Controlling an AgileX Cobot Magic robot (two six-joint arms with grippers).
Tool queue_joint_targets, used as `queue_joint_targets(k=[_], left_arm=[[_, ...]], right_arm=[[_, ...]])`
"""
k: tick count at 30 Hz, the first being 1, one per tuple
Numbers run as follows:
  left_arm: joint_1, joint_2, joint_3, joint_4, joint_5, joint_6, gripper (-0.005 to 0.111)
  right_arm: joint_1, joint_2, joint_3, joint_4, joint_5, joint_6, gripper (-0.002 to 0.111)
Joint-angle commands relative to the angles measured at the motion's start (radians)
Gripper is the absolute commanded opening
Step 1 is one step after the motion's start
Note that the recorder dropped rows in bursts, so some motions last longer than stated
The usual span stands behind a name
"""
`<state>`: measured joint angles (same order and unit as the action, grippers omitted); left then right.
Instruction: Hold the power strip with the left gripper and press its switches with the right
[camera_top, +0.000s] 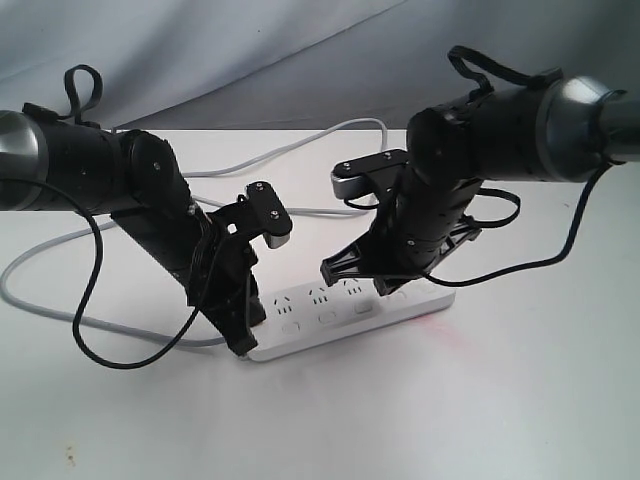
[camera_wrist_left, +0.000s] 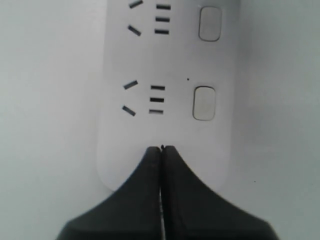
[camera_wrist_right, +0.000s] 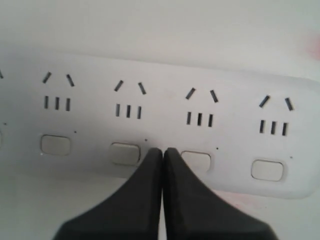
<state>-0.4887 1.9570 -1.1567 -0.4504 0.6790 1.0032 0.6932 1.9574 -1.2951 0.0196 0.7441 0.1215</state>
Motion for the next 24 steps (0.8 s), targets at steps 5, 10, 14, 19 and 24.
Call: queue_joint_targets(k=[5, 10, 14, 19, 24], left_arm=[[-0.003, 0.002, 0.001, -0.010, 0.002, -0.011, 0.000], [-0.003, 0.002, 0.001, -0.010, 0.002, -0.011, 0.000], [-0.003, 0.002, 0.001, -0.010, 0.002, -0.011, 0.000], [-0.003, 0.002, 0.001, -0.010, 0.002, -0.011, 0.000], [-0.003, 0.002, 0.001, -0.010, 0.006, -0.011, 0.000]], right_arm=[[0.052, 0.011, 0.007, 0.017, -0.048, -0.017, 0.000], [0.052, 0.032, 0.007, 0.008, -0.050, -0.017, 0.000], [0.052, 0.040, 0.007, 0.009, -0.066, -0.017, 0.000], [0.052, 0.040, 0.007, 0.003, -0.081, -0.017, 0.000], [0.052, 0.040, 0.007, -0.012, -0.074, -0.011, 0.000]])
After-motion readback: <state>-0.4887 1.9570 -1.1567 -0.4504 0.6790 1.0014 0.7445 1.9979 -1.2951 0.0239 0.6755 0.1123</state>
